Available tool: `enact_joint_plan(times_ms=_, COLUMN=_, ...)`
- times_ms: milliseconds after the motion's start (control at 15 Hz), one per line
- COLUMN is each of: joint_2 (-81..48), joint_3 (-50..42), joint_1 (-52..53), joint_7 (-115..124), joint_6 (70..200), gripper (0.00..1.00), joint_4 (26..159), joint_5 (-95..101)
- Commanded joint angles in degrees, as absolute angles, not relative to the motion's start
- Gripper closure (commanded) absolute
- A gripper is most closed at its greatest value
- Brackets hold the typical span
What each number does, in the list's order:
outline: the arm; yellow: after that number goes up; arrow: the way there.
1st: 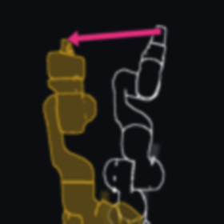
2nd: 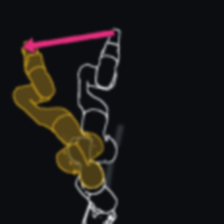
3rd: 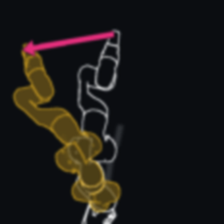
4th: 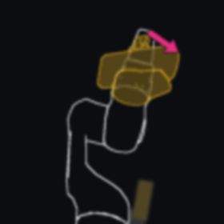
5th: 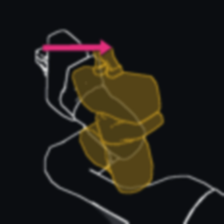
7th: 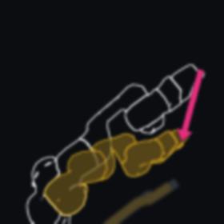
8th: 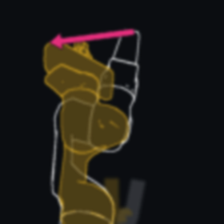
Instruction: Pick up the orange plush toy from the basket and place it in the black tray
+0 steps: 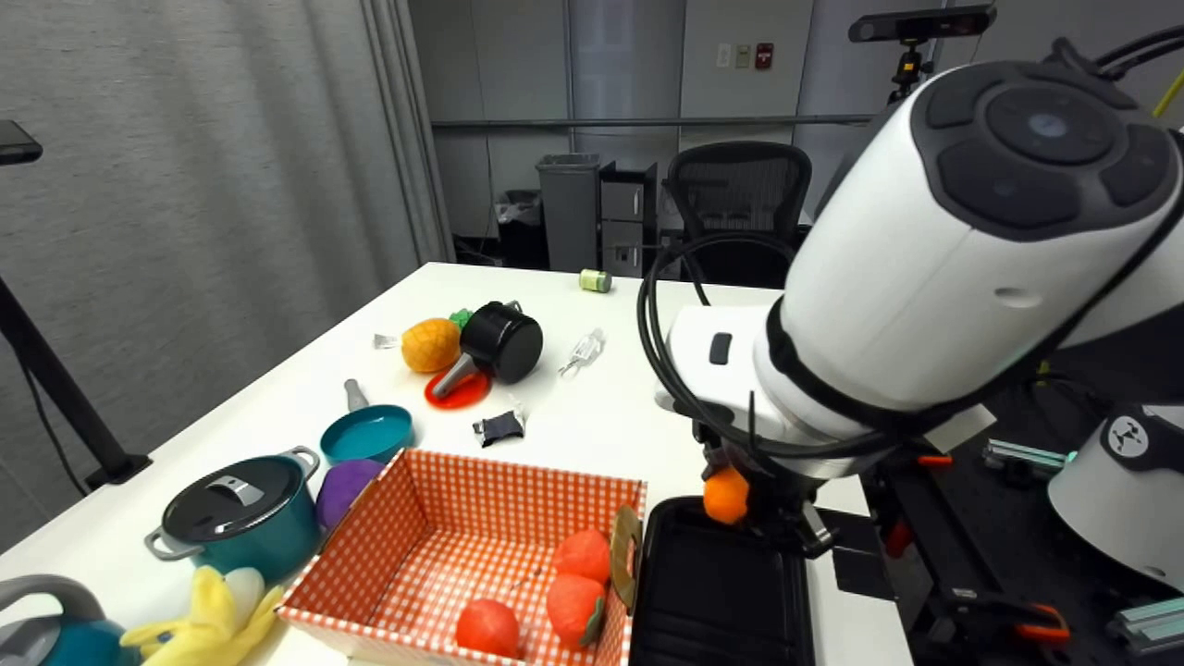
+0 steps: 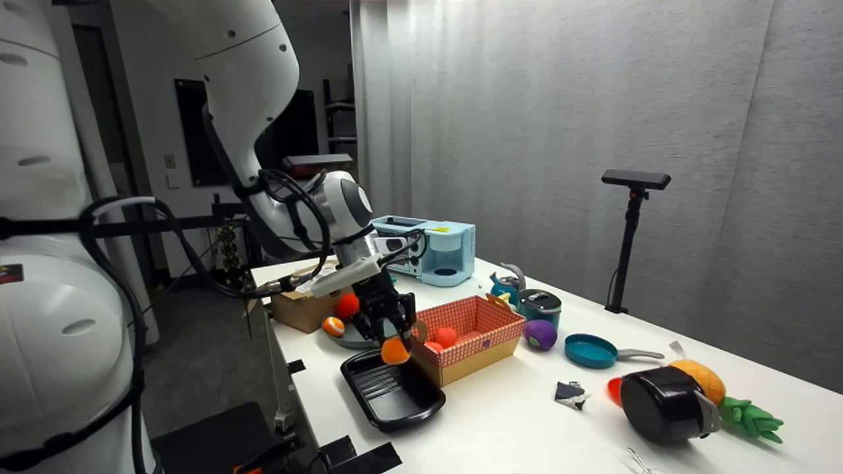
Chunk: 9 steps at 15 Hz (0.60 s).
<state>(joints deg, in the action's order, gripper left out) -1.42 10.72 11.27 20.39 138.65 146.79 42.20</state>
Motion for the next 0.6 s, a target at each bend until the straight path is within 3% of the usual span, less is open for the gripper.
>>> enact_joint_plan(times_ms=0, joint_2=-1.9, joint_3=10.2, joint_1=10.8, joint_7=18.4, joint_6=137.8, gripper=0.22, joint_4=145.3, joint_5=40.8)
enact_joint_plan(times_ms=200, joint_2=-1.7, joint_3=10.1, joint_1=11.1, joint_7=18.8, joint_6=137.4, gripper=0.01, joint_4=145.5, joint_5=41.0)
enact_joint_plan(times_ms=533, joint_2=-0.9, joint_3=10.5, joint_1=11.4, joint_7=19.2, joint_6=137.1, gripper=0.0, joint_4=146.2, joint_5=40.4)
